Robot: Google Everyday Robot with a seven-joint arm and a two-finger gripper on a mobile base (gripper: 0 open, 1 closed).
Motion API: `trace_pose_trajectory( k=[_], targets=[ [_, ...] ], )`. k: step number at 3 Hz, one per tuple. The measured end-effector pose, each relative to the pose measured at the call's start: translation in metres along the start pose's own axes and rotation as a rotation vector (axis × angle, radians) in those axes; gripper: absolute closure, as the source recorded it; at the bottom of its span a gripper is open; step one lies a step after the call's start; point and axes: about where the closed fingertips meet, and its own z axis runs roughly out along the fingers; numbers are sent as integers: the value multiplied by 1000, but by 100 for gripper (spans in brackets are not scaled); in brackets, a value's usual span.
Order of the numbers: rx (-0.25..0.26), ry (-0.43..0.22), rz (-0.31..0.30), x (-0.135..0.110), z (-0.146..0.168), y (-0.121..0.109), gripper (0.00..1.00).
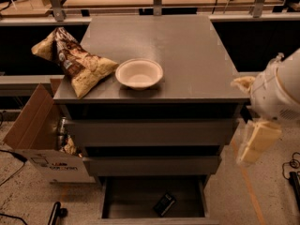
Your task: Pick rxbar blueberry from bottom drawer and place on counter
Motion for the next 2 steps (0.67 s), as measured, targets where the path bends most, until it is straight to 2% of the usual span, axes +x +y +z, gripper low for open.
trace_pose_trajectory(
  k=[1,2],
  targets=[
    [26,-25,-61,5,27,6,0],
    [28,-25,-61,4,27,5,0]
  ],
)
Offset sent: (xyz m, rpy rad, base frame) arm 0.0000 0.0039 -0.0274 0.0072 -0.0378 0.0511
